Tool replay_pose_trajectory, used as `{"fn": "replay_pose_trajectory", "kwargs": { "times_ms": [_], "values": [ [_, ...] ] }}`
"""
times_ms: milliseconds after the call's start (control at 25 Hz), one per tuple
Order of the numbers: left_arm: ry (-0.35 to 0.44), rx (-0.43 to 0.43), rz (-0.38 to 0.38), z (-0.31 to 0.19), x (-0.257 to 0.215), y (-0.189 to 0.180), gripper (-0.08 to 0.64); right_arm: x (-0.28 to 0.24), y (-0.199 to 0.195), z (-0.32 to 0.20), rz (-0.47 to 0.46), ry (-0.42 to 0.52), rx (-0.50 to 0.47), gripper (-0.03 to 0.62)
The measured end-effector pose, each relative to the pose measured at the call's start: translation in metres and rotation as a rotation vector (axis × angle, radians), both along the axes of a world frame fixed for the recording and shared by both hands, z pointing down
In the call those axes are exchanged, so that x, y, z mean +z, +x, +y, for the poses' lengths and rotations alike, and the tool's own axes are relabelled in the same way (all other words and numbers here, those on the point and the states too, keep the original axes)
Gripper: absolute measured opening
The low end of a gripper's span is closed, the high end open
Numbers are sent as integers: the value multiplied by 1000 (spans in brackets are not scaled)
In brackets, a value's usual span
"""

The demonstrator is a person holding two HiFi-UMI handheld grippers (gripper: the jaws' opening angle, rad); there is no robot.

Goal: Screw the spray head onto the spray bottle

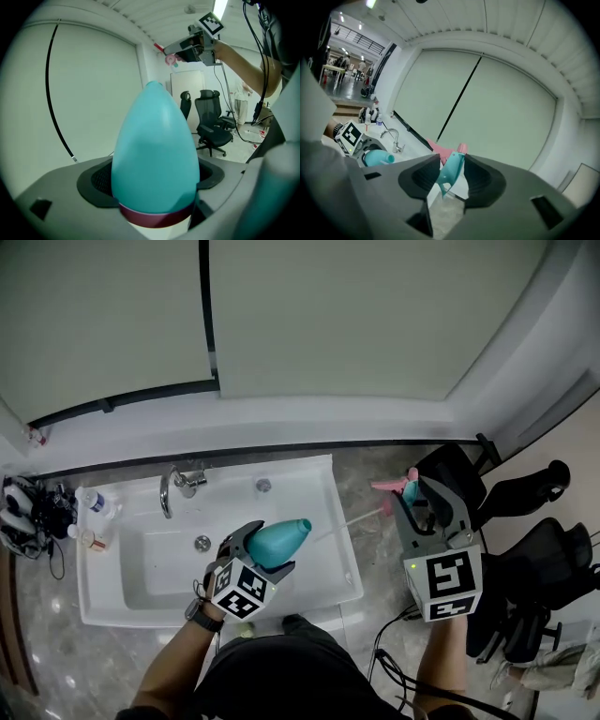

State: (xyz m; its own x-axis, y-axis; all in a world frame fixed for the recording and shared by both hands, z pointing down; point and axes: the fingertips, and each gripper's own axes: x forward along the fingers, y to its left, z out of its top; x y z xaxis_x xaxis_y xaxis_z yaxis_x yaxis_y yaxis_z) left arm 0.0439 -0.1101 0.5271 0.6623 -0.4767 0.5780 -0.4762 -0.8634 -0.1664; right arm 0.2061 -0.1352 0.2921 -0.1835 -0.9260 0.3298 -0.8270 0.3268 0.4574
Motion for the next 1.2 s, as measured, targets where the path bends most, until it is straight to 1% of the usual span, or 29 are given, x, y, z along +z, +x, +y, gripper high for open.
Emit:
{"fn": "replay_pose_trajectory", "kwargs": {
  "times_ms": [160, 480, 640, 920, 1200],
  "values": [
    [-14, 3, 45, 8, -3, 2, 449, -18, -9, -5, 79, 64, 5, 161],
    [-20, 10, 91, 12, -9, 4, 449, -24, -38, -7, 175, 115, -19, 161],
    [-15, 6, 110, 10, -15, 6, 449, -17, -54, -7, 194, 113, -44, 161],
    [2, 4, 122, 7, -22, 12, 449, 9, -90, -2, 226, 77, -116, 161],
    [21, -2, 143, 5, -27, 17, 449, 29, -111, 3, 249, 49, -160, 161]
  ]
}}
